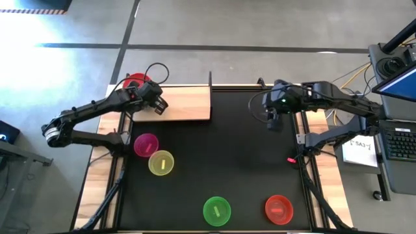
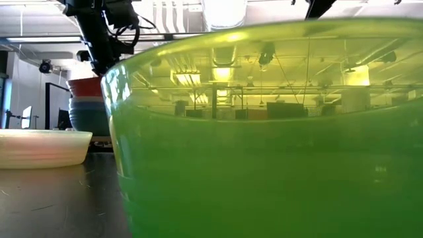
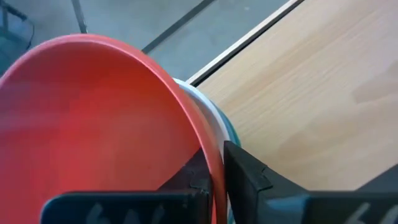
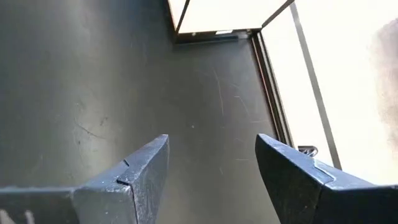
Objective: Place and stack bowls onto a shelf
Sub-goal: Stack the orange bowl on the white bowl on the shelf, then put the pink transparent bowl on the shelf, then stack the yellow transparent bowl on the pink transparent bowl on the shelf
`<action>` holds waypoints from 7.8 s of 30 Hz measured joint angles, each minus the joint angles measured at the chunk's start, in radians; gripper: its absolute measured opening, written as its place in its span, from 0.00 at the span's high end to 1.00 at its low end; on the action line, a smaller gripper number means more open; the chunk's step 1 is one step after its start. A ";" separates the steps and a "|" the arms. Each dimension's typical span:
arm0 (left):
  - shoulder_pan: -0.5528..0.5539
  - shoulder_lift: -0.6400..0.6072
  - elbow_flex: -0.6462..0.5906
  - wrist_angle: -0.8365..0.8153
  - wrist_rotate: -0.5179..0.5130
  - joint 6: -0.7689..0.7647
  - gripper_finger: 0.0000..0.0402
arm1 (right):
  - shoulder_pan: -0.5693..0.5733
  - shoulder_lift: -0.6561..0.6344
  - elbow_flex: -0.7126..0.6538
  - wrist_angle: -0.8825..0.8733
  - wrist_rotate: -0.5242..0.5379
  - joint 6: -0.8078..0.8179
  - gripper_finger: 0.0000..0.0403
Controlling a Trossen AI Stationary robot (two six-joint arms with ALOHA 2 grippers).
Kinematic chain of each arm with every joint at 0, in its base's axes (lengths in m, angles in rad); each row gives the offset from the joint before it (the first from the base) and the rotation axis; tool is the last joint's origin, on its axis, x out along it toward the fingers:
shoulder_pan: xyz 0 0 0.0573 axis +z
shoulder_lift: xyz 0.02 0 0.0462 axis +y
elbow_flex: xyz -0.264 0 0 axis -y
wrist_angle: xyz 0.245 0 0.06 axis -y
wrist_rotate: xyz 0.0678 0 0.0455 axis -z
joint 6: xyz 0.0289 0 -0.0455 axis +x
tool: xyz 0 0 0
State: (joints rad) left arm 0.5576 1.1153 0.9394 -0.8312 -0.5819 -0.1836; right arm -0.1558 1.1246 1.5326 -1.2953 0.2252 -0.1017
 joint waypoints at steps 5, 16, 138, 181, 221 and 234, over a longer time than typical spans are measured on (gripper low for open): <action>0.016 0.037 -0.001 0.005 0.000 0.014 0.89 | 0.000 -0.042 0.000 0.000 0.001 0.014 0.43; 0.022 0.092 0.039 -0.011 -0.045 0.060 0.70 | 0.000 -0.098 0.000 -0.001 0.002 0.053 0.43; -0.243 0.458 0.201 0.164 0.203 0.072 1.00 | 0.001 -0.088 -0.325 -0.050 -0.303 0.188 0.43; -0.233 0.535 0.342 0.004 0.282 0.102 0.68 | 0.001 -0.088 -0.325 -0.008 -0.303 0.188 0.43; -0.984 0.503 0.084 -0.118 0.410 -0.933 0.60 | 0.000 -0.088 -0.324 0.015 -0.303 0.188 0.43; -0.982 0.515 -0.021 0.053 0.410 -0.862 0.76 | 0.001 -0.088 -0.324 0.025 -0.303 0.188 0.43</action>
State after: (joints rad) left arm -0.4240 1.6305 0.9184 -0.7777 -0.1722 -1.0459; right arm -0.1551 1.0370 1.2083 -1.2703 -0.0776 0.0860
